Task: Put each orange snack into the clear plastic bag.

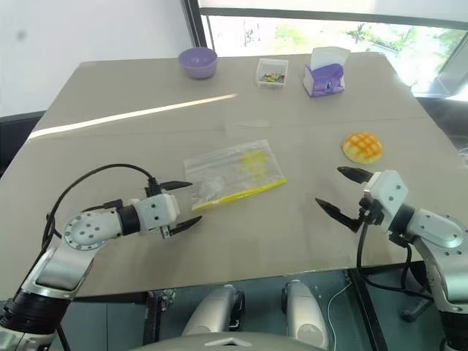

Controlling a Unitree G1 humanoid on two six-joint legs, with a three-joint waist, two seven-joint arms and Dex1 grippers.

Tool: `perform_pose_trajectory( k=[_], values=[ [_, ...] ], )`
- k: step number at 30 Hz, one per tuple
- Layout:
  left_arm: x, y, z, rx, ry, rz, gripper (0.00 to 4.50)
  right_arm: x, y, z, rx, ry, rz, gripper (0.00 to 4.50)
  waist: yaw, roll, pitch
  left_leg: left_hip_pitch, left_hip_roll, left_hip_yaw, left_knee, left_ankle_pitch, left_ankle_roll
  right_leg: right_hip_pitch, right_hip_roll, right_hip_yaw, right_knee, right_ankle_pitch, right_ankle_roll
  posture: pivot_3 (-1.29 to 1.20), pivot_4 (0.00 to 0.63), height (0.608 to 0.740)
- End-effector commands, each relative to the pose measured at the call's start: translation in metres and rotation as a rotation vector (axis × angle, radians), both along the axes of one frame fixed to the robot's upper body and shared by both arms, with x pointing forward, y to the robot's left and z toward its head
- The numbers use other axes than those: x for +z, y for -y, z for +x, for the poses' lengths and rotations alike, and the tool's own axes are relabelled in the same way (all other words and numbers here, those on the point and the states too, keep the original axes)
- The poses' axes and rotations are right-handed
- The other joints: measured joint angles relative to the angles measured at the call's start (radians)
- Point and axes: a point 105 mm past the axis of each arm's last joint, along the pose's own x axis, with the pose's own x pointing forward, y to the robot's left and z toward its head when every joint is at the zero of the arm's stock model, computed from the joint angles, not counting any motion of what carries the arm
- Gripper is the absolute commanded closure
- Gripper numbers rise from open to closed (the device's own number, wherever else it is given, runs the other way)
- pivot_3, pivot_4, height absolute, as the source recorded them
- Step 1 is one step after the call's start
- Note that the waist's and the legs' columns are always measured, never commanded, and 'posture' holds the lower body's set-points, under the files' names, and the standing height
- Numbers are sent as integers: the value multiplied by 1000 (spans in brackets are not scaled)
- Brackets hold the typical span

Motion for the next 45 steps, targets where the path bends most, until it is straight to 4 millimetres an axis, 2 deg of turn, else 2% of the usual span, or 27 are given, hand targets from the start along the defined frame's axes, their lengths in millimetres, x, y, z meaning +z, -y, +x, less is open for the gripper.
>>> perform_pose_trajectory(
  k=[1,4,9,10,11,16,17,18,19,23,25,27,28,29,30,33,35,36,41,45],
  values=[
    [-10,-2,6,59,97,84,78,14,-4,-2,10,75,-9,0,0,1,-1,0,0,0,0,0,0,0,0,0,0,0,0,0,150,740],
    [-19,0,8,86,147,140,78,15,-4,-3,6,80,-10,0,0,2,-2,3,0,0,0,0,0,3,0,0,0,0,1,0,150,740],
    [-31,-13,15,187,125,200,78,17,-5,-4,5,85,-15,0,1,5,-5,9,0,-2,1,0,0,10,0,-2,0,-4,3,0,150,740],
    [-35,-15,15,199,101,199,583,17,-5,-4,5,86,-18,0,0,5,-5,12,0,-2,0,0,0,13,0,-2,0,-4,2,0,150,740],
    [-39,-18,14,205,82,205,828,18,-5,-4,6,87,-18,0,-1,5,-5,16,1,-1,0,0,0,16,1,-2,0,-5,1,0,150,740],
    [-45,-23,16,212,56,211,3285,16,-10,-3,-3,78,-41,0,-5,7,-6,20,5,0,0,0,0,17,0,-4,1,-5,1,0,150,740],
    [-46,-23,17,210,55,208,3595,16,-13,-3,-5,74,-36,0,-5,7,-6,20,5,0,0,0,0,17,0,-5,1,-5,1,0,150,740],
    [-46,-22,18,206,55,204,4179,15,-15,-2,-18,73,-45,0,-4,10,-8,20,6,0,0,0,0,17,0,-6,2,-5,1,0,150,740],
    [-46,-21,20,202,56,200,4427,14,-18,0,-26,76,-51,0,-4,14,-11,20,6,-1,0,0,0,17,1,-8,1,-5,1,0,150,740],
    [-39,-18,24,187,83,179,4427,11,-29,3,-33,82,-57,0,-4,20,-14,20,6,-1,-2,0,0,16,1,-9,1,-5,1,0,150,740],
    [-21,-17,31,199,137,138,4427,9,-42,7,-13,84,-49,0,-4,20,-14,20,6,-2,-2,0,0,16,1,-10,2,-5,1,0,150,740],
    [0,-14,39,187,172,80,4500,9,-53,14,-1,74,-22,505,-5,18,-13,20,6,-2,-1,0,0,16,1,-11,2,-5,1,0,150,740],
    [8,-13,41,179,176,61,4500,10,-58,17,6,80,-11,781,-4,17,-12,20,7,-2,-1,0,0,16,1,-12,2,-5,1,0,150,740],
    [16,-12,43,173,179,47,4500,11,-64,20,14,90,-8,1247,-4,14,-10,18,7,-2,-1,0,0,15,1,-13,2,-5,1,0,150,740],
    [22,-12,45,164,178,38,4500,11,-70,24,19,98,-7,1824,-4,12,-9,17,8,-3,-1,0,0,15,1,-14,2,-5,1,0,150,740],
    [33,-11,50,158,147,1,4500,14,-92,35,54,123,2,3164,-4,11,-8,14,7,-2,-1,0,0,13,0,-15,0,-5,1,0,150,740],
    [40,-9,53,154,146,-8,4500,17,-105,42,71,134,10,4248,-4,10,-8,5,5,-2,-1,0,0,5,-1,-15,-1,0,1,0,150,740],
    [43,-8,55,152,142,-14,4500,17,-112,46,77,140,8,4390,-4,10,-9,2,5,-2,0,0,0,2,-2,-14,-1,0,0,0,150,740],
    [50,1,58,137,132,-31,4500,12,-135,65,109,169,-36,4390,-3,10,-9,-18,0,-2,0,3,-5,-16,-6,-15,0,1,0,0,150,740],
    [54,7,59,125,114,-60,4500,19,-158,72,159,190,-45,4390,-4,10,-9,-19,-2,-2,-1,2,-5,-17,-7,-15,-1,1,0,0,150,740]
  ],
)
